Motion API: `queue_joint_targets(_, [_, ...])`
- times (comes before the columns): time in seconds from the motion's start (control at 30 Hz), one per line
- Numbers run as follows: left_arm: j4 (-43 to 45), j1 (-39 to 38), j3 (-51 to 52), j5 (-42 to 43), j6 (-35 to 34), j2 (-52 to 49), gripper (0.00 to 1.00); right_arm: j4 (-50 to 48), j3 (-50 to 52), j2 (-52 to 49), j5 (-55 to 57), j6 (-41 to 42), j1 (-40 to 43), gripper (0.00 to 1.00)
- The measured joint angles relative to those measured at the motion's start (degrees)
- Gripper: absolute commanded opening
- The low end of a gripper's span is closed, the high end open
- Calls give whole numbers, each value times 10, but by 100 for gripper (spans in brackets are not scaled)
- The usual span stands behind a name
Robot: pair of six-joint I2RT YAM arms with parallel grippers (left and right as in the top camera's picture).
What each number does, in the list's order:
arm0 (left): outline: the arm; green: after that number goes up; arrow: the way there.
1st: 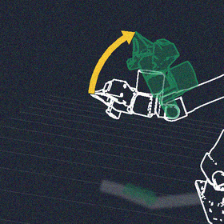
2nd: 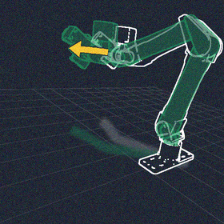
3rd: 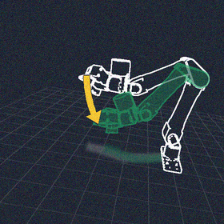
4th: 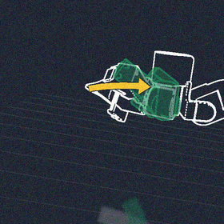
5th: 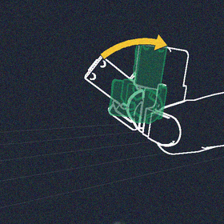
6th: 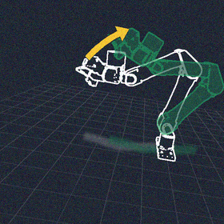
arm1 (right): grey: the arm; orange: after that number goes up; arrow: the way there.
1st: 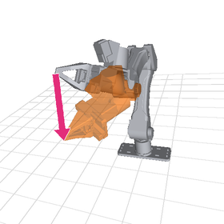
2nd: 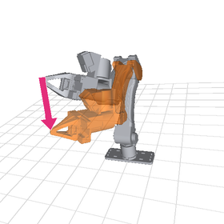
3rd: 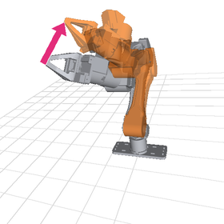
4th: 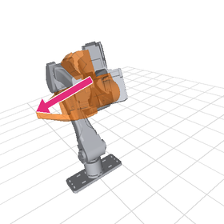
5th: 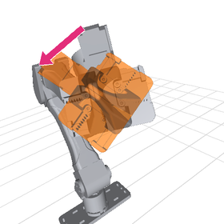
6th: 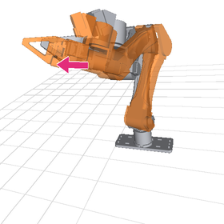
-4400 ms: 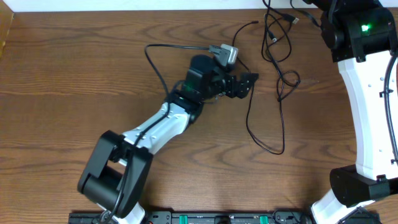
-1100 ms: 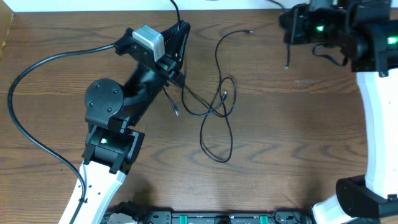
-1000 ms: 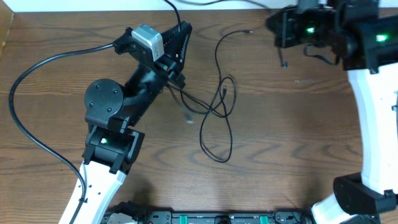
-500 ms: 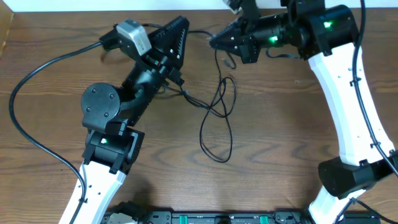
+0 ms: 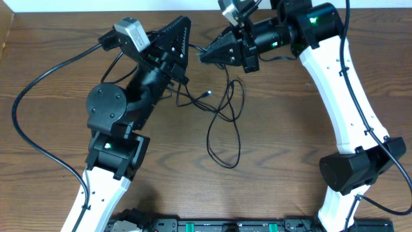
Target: Untangle cables
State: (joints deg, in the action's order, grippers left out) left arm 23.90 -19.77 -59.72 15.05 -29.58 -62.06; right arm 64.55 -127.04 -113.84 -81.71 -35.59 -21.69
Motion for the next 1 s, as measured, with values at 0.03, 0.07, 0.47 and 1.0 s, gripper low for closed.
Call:
queue_joint_targets(0.03, [-2,0,0,-2,0,-2,8,-2,0,0,-11,-3,-2,2])
queue_joint_targets(0.07, [-3,0,0,-4,0,-4,7,-4,0,0,-21,-8,-3,4])
queue_joint_targets(0.47, [-1,0,0,-10,0,-13,7,-14,0,0,-48,-24,-33,14])
queue_joint_targets(1.0, [5,0,0,-8,-7,-13,7,-14,0,0,25,-25,-48,13])
